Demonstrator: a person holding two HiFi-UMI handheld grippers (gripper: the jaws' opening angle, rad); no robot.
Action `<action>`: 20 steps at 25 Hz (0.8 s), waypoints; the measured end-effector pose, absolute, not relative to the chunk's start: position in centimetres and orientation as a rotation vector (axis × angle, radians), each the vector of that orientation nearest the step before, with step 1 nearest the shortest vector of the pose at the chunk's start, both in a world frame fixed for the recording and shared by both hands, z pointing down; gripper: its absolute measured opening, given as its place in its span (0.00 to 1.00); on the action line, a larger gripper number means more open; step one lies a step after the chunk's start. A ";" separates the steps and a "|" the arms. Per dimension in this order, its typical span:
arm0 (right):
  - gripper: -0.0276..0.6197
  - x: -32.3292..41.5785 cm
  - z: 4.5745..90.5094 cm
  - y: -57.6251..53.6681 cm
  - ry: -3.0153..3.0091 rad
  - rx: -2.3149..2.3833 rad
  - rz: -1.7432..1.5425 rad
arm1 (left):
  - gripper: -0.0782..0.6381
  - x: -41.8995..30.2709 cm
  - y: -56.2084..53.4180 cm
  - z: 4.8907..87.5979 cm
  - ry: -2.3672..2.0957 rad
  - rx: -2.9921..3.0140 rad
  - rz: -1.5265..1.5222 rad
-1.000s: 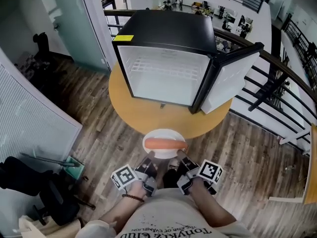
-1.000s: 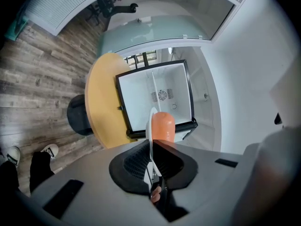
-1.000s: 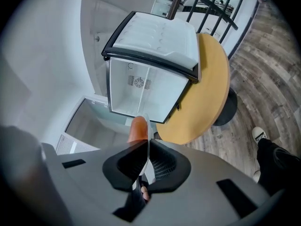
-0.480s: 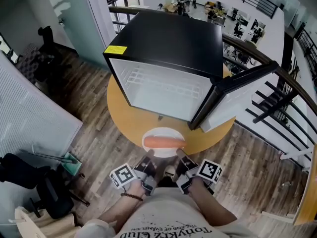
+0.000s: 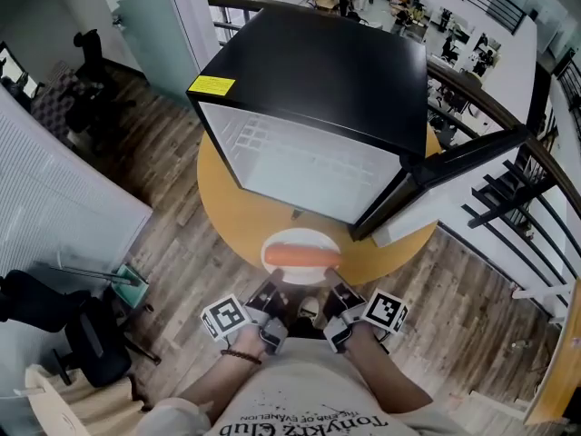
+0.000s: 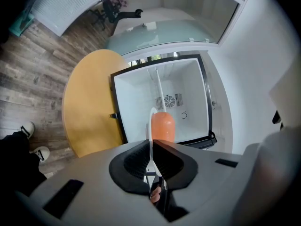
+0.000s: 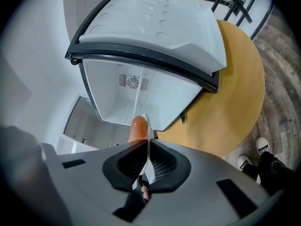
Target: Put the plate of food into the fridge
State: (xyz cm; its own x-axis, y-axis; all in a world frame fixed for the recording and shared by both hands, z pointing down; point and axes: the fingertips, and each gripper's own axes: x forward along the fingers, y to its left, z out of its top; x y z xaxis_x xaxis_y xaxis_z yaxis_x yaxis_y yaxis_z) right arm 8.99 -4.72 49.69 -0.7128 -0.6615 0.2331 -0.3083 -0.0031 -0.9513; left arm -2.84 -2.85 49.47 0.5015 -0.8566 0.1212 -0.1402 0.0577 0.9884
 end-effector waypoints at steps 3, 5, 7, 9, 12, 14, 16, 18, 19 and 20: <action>0.10 8.5 49.8 -5.3 1.977 -1.022 -1.775 | 0.16 -3.2 -3.7 49.2 -0.900 1.437 -0.696; 0.10 8.2 50.0 -5.5 1.961 -1.043 -1.778 | 0.16 -3.7 -4.1 49.5 -0.907 1.432 -0.664; 0.10 7.9 49.9 -5.9 1.940 -1.049 -1.775 | 0.16 -4.2 -4.4 49.9 -0.919 1.431 -0.622; 0.10 7.5 50.1 -6.2 1.912 -1.058 -1.782 | 0.16 -4.7 -4.9 50.2 -0.923 1.438 -0.595; 0.10 7.0 50.5 -6.8 1.882 -1.077 -1.776 | 0.16 -5.0 -6.0 50.1 -0.894 1.453 -0.595; 0.10 6.8 50.8 -7.3 1.871 -1.092 -1.760 | 0.16 -5.2 -6.7 50.4 -0.882 1.453 -0.588; 0.10 6.7 51.0 -8.0 1.860 -1.109 -1.749 | 0.16 -5.5 -7.4 50.8 -0.882 1.453 -0.571; 0.10 6.4 51.2 -8.8 1.855 -1.118 -1.741 | 0.16 -5.6 -8.5 50.7 -0.858 1.461 -0.587; 0.10 6.3 51.3 -9.2 1.856 -1.120 -1.735 | 0.16 -5.7 -8.9 50.9 -0.856 1.463 -0.583; 0.10 6.3 51.4 -9.5 1.858 -1.122 -1.728 | 0.16 -5.8 -9.3 51.0 -0.855 1.465 -0.576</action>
State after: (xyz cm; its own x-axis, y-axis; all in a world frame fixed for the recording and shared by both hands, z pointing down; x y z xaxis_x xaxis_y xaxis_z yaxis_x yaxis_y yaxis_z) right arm 6.26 -9.53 51.36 -0.6170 -0.7474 0.2463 -0.2996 -0.0663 -0.9517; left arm -5.80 -9.26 51.05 0.5964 -0.7894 0.1453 -0.1617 0.0592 0.9851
